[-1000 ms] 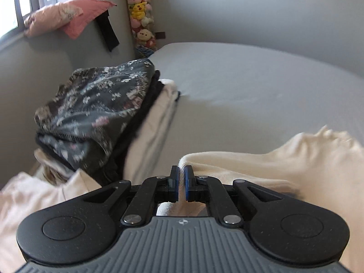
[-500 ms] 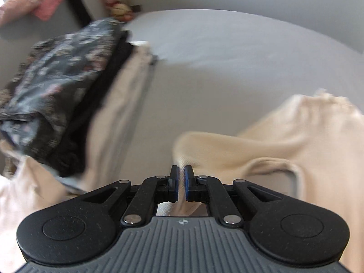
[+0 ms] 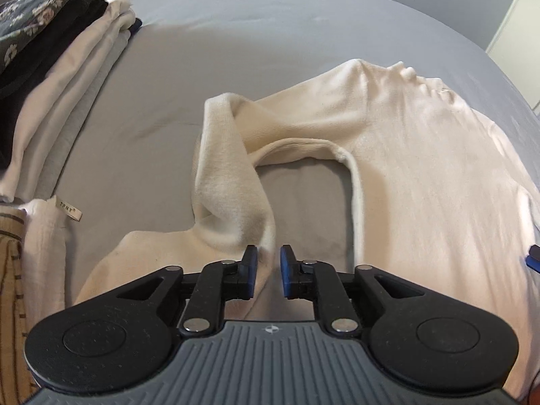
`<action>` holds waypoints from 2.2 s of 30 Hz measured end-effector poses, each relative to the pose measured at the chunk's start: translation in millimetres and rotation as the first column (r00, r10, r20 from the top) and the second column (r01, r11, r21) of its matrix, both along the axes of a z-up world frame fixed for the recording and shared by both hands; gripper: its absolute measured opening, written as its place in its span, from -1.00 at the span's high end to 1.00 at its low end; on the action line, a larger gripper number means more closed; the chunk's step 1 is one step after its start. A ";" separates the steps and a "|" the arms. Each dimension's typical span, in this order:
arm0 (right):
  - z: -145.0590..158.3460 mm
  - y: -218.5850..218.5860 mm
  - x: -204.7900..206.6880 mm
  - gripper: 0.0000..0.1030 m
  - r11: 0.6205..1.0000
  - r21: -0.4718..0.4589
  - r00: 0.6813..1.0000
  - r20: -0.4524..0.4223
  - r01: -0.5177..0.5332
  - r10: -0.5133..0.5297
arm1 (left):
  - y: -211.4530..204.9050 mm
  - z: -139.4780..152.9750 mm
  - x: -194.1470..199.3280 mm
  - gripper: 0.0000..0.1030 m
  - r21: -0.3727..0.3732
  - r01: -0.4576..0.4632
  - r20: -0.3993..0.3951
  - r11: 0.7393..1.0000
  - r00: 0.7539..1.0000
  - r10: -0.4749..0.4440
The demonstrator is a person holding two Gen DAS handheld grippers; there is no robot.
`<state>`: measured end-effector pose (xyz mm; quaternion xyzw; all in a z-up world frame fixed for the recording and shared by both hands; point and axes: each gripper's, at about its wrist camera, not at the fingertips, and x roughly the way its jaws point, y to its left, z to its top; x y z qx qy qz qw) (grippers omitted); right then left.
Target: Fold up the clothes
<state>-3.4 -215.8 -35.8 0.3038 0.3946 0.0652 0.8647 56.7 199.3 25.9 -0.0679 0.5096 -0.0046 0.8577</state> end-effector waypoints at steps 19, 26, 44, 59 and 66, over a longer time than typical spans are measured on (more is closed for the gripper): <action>1.0 0.8 0.3 0.21 1.000 0.027 1.000 0.001 -0.012 0.012 | 59.6 -17.8 -12.2 0.10 0.210 -0.194 -0.059 0.958 0.976 0.211; 1.1 2.2 0.9 0.21 1.000 0.011 1.000 0.003 -0.017 0.017 | 72.9 15.3 -22.7 0.87 0.111 -0.262 0.074 0.959 0.964 0.255; 1.7 1.7 1.2 0.21 1.000 0.011 1.000 0.001 -0.029 0.029 | 164.7 138.9 4.0 0.87 0.320 -0.432 0.131 0.843 0.901 0.412; 4.2 2.5 -0.3 0.21 0.999 -0.017 1.000 0.006 -0.029 0.029 | 134.4 94.7 -22.0 -0.11 0.366 -0.401 0.235 0.840 0.913 0.334; 23.0 -5.5 -16.4 0.02 1.000 -0.027 1.000 -0.022 -0.007 0.006 | 80.3 115.4 -54.2 -0.12 0.261 -0.260 0.240 0.930 0.950 0.198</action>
